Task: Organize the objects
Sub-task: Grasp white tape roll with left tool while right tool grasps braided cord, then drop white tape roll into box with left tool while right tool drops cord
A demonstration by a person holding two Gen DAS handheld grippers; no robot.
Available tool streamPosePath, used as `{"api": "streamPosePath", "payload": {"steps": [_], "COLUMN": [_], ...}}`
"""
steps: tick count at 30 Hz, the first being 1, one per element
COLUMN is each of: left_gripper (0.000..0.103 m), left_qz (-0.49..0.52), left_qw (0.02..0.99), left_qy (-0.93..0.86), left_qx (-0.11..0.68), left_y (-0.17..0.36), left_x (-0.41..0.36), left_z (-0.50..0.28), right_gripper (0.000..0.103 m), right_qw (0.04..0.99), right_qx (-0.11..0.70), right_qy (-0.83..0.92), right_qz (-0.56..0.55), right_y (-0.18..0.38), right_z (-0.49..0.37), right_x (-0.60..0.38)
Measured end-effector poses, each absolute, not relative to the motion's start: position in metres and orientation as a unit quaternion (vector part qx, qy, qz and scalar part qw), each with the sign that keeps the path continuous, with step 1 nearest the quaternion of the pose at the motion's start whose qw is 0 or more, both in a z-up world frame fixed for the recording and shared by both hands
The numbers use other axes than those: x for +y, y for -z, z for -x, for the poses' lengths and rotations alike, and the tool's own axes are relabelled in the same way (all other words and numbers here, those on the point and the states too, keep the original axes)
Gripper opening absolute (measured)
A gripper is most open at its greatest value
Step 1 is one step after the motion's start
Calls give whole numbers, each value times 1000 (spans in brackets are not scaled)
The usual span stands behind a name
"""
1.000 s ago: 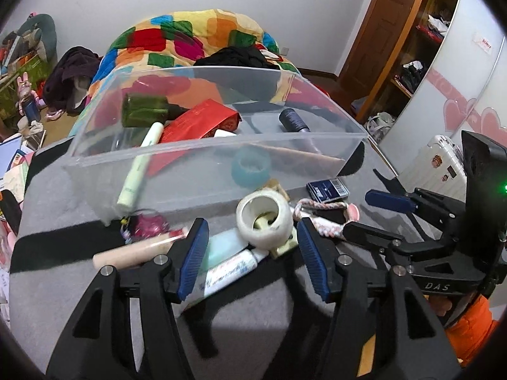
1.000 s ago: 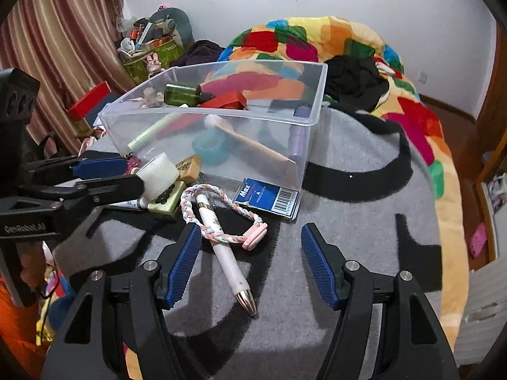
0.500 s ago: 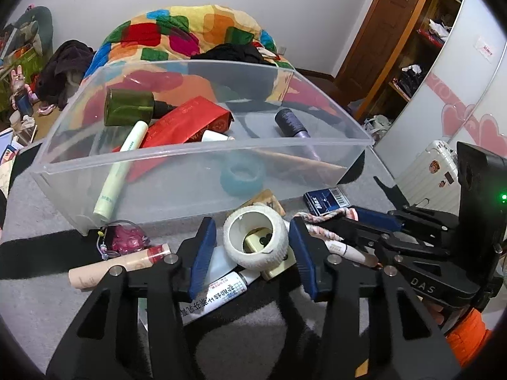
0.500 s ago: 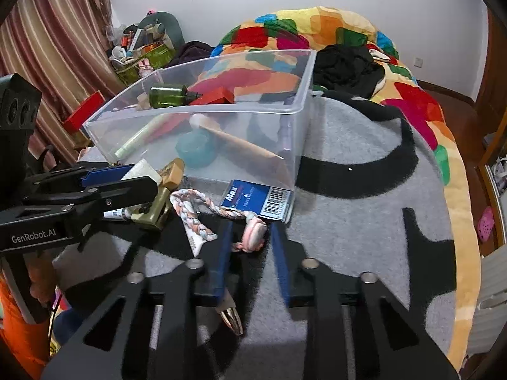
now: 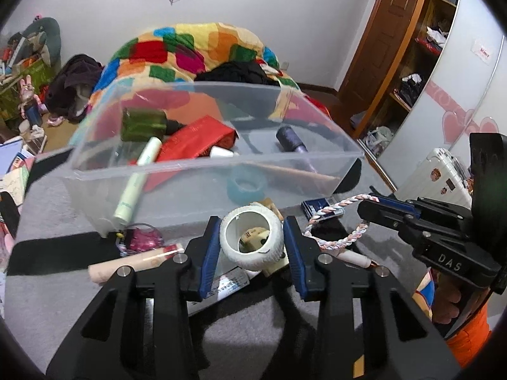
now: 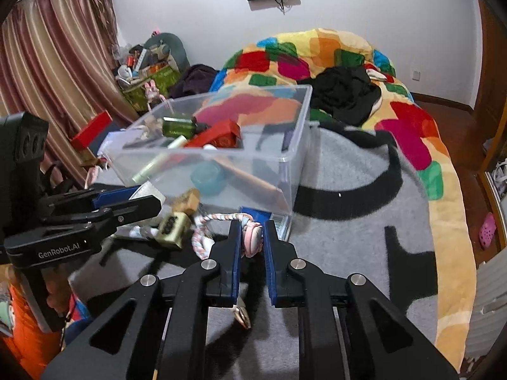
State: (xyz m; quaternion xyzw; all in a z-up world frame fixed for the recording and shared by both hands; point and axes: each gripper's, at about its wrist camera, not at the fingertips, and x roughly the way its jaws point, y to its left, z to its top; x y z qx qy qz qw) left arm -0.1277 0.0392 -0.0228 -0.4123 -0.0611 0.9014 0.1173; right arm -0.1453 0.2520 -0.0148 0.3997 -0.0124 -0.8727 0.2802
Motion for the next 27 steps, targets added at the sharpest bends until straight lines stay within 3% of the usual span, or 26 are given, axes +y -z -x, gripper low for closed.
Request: {"api": "streamPosePath", "payload": {"steps": [17,27], "left_gripper": [39,39], "left_qz": [335,342], "left_qw": [63,39], "left_qy": [-939,-937], "left_qx": [-55,-50], "left_y": [-32,-33], "left_x": [9,-5], "left_z": [123,156], "right_gripper": [12,12], "right_qw": [300,287], "right_qx": [-28,-28], "right_qy": [898,894], "right_qz": [-321,-343], "right_y": [-52,-40], "right_z": [163,200], "right_x": [227,200]}}
